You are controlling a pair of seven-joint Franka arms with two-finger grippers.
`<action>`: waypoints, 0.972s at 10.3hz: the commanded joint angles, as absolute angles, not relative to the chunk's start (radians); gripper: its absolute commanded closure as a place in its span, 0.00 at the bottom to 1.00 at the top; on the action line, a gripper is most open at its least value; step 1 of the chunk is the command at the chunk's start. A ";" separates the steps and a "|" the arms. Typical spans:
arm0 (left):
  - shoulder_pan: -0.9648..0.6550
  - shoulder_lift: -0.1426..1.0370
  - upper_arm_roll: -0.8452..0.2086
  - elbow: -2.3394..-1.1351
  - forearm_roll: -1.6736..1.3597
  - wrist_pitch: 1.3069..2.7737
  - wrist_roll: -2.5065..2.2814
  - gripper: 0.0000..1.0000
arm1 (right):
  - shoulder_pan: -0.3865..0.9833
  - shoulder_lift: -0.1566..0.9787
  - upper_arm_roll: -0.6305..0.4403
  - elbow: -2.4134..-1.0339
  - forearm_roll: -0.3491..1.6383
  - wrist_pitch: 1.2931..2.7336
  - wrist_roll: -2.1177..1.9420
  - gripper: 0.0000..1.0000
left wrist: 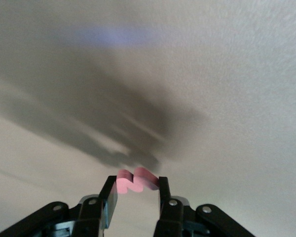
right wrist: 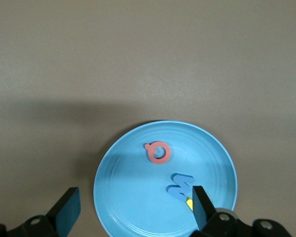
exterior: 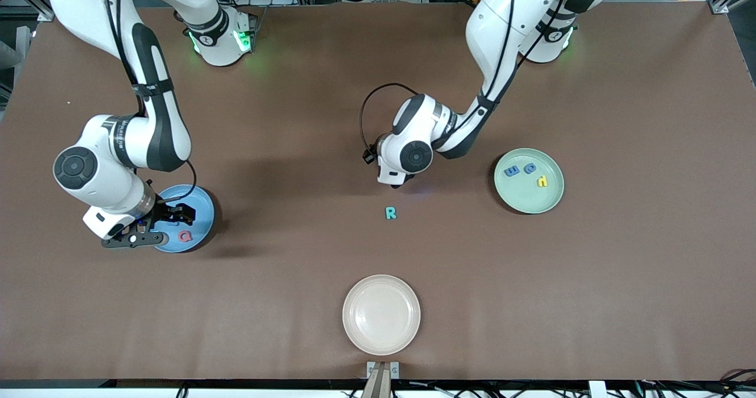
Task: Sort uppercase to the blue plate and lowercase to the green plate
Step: 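Carry the pink M toward the green plate while the right gripper moves off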
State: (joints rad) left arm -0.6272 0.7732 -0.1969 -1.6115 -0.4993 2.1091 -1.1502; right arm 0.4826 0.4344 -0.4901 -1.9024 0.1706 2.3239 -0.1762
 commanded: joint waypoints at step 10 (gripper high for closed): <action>-0.477 0.655 -0.057 -1.641 -0.396 1.706 -0.790 0.72 | 0.664 0.509 -0.436 -1.754 0.192 2.267 0.289 0.00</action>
State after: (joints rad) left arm -0.5029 0.6896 -0.0577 -1.6125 -0.4332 1.7484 -0.8356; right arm 0.6362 0.4543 -0.4592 -1.8195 0.1758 2.2848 0.1762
